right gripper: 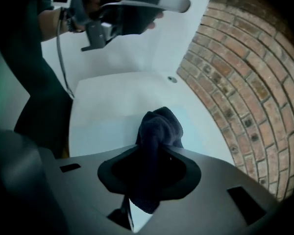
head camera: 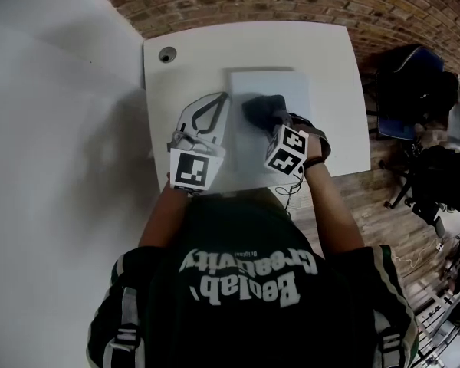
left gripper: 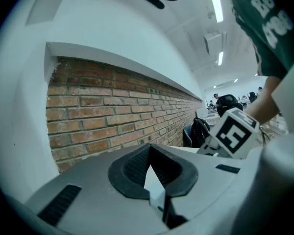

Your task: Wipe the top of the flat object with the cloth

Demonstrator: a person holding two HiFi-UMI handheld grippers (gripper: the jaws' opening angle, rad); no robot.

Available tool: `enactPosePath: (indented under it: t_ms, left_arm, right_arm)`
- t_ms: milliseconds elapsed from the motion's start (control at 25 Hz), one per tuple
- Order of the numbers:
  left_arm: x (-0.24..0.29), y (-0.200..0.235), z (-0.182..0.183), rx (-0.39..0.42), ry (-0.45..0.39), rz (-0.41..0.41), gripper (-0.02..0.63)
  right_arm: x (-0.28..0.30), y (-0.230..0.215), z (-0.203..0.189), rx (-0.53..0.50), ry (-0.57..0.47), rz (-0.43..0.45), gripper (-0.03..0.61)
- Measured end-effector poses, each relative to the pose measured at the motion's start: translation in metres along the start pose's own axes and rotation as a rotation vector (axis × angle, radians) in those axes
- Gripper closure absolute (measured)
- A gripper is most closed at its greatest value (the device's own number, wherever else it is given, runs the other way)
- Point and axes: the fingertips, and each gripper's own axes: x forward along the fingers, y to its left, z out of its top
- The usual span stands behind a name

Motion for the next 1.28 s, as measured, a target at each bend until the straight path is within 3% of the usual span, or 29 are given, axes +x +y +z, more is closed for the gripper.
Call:
enactPosePath:
  t_ms: [120, 240, 520, 680, 960, 1280]
  left_arm:
    - [-0.005, 0.006, -0.002, -0.002, 0.012, 0.022, 0.618]
    - [-0.013, 0.012, -0.002, -0.007, 0.015, 0.039, 0.618]
    - [-0.030, 0.031, -0.011, -0.031, 0.023, 0.089, 0.618]
    - [-0.030, 0.037, -0.015, -0.044, 0.022, 0.094, 0.618]
    - [-0.016, 0.026, -0.009, 0.012, 0.030, 0.055, 0.618]
    - [-0.007, 0.002, 0.000, -0.014, 0.001, 0.011, 0.618]
  right_arm:
    - [0.012, -0.045, 0.030, 0.005, -0.032, -0.085, 0.494]
    - [0.032, -0.066, 0.056, -0.018, -0.027, -0.111, 0.494]
    - [0.073, -0.057, 0.069, -0.080, 0.014, -0.103, 0.495]
    - [0.068, -0.062, 0.068, -0.049, -0.011, -0.098, 0.495]
    - [0.053, -0.089, -0.009, 0.072, 0.073, -0.136, 0.495]
    - [0.030, -0.115, -0.096, 0.202, 0.153, -0.188, 0.495]
